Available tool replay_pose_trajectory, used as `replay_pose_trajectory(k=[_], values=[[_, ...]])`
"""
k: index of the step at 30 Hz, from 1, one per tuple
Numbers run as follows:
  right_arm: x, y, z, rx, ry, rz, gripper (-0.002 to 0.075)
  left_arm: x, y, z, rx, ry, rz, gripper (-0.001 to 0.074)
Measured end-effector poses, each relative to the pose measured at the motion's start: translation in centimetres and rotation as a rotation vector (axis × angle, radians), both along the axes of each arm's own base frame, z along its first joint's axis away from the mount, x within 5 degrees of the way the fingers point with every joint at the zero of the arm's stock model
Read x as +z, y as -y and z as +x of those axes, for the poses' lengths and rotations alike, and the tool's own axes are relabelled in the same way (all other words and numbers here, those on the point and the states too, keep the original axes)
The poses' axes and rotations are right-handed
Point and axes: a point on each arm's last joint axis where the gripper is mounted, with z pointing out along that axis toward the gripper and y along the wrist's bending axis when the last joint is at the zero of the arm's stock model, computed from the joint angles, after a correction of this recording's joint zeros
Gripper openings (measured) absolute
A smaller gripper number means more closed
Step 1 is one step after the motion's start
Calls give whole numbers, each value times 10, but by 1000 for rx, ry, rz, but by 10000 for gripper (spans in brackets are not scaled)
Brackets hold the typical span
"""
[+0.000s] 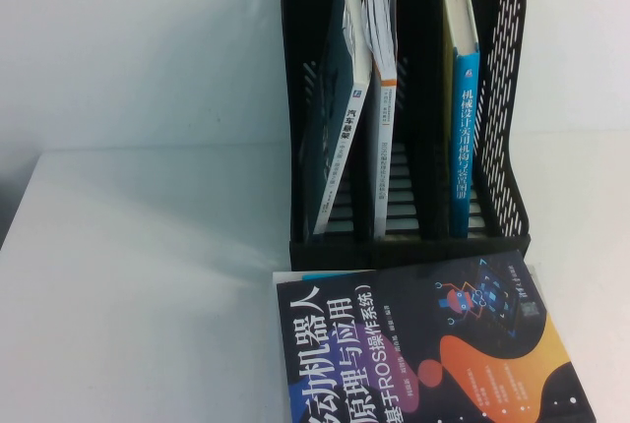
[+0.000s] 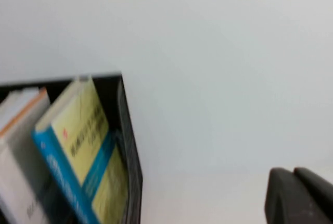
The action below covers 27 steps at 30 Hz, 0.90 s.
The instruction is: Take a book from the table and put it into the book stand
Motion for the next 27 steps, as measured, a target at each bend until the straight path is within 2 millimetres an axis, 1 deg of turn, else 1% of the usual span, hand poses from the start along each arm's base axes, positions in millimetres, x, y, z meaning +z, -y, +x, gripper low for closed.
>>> replay_pose_trajectory(k=[2,5,7,9,11,14,17,19,21,24,27], values=[[-10,-2,13,19,-173,33,-3,-5,1,12,-1,-119,25,-4],[-28,-8,27,67,-406,87,-3,-21,5,30,-1,-311,32,-4],[-38,-12,29,103,-530,80,-3,-31,8,41,-8,-413,46,-4],[-45,-15,28,125,-616,77,-3,-37,11,48,-16,-466,57,-4],[-48,-16,26,142,-658,80,-3,-40,13,52,-24,-487,58,-4],[-49,-17,24,155,-680,78,-3,-42,16,54,-35,-506,13,-4],[-51,-18,27,187,-686,9,-3,-45,20,58,-53,-534,-27,-4],[-53,-19,33,216,-708,-43,-3,-49,23,63,-68,-566,-63,-4],[-58,-22,43,245,-740,-75,-3,-53,28,69,-86,-603,-107,-4],[-69,-27,61,271,-813,-91,-3,-61,35,80,-113,-663,-172,-4],[-81,-31,77,286,-892,-91,-3,-72,42,93,-147,-728,-174,-4]])
